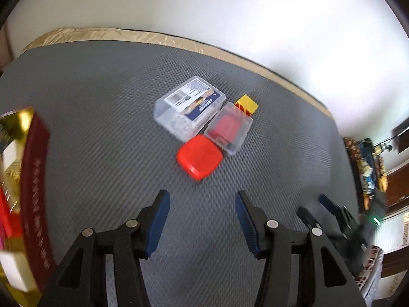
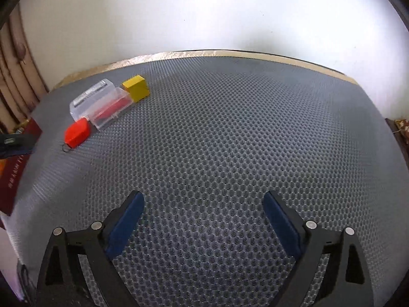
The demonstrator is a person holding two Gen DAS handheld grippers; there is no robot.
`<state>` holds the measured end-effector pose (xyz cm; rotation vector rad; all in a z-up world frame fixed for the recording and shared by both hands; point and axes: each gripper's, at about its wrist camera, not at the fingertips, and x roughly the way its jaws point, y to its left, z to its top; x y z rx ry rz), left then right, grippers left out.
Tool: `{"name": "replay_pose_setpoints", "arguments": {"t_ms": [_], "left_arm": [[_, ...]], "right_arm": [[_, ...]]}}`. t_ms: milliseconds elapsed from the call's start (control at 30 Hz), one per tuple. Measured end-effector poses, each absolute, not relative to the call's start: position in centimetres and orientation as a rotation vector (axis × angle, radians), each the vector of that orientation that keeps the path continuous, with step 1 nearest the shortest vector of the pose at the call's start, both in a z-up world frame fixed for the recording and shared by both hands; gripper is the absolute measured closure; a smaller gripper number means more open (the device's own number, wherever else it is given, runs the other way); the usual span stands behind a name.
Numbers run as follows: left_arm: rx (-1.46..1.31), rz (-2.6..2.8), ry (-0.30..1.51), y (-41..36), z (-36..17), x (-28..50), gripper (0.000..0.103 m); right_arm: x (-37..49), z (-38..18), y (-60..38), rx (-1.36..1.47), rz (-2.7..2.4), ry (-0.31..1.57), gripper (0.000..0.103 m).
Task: Organize rigid objects
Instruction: 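Move the left tool to the red rounded case and grasp it, then lift the red case with the left tool while the right tool grasps the yellow cube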
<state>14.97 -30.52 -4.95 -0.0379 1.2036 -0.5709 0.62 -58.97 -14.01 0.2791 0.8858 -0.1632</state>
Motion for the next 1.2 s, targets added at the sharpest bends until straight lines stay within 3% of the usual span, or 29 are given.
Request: {"name": "replay_pose_setpoints", "arguments": {"t_ms": [400,733,1200], "left_arm": [[-0.115,-0.483,1.298,-32.7,-8.1,19.2,0.049],[-0.044,-0.437,1.244,-34.0,-8.6,19.5,0.047],[-0.082,-0.497,1.193,-29.7,-7.0,13.7,0.048]], "right_arm": [[-0.6,-12.9,-58.2,0.315,-0.09,0.855,0.009],[0.2,-13.1,-57.9,0.323,-0.057,0.861,0.007],[1.3,-13.4,-58.0,0.317,-0.06,0.879,0.004]]}}
